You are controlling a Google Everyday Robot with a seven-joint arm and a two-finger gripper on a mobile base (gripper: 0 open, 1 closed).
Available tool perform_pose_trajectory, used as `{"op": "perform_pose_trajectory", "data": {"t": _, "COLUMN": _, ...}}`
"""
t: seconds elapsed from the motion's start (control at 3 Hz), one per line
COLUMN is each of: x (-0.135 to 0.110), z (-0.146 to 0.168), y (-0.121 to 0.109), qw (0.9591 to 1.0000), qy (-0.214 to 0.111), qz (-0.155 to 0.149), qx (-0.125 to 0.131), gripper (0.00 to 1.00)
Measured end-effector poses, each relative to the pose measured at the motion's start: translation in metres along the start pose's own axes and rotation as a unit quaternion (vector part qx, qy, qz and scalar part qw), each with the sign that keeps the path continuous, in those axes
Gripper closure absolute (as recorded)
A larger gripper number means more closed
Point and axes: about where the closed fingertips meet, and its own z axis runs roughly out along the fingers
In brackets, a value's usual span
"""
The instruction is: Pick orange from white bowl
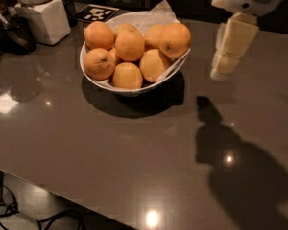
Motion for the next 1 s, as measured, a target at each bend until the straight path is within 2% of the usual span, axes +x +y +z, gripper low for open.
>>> {"op": "perform_pose_trajectory", "data": {"t": 0.33, "x": -0.032, "z": -0.002, "y": -0.019, "qw": 0.9997, "qy": 0.016, "qz": -0.017, "qx": 0.011, "gripper": 0.0}}
{"op": "perform_pose_trajectory", "data": {"t": 0.67, "x": -0.041, "z": -0.002, "y": -0.024, "qw": 0.9995, "qy": 0.009, "qz": -0.023, "qx": 0.022, "gripper": 0.0}}
{"op": "perform_pose_trajectory", "data": {"t": 1.0, "x": -0.048, "z": 0.004, "y": -0.039, "qw": 0.9996, "qy": -0.014, "qz": 0.002, "qx": 0.023, "gripper": 0.0}}
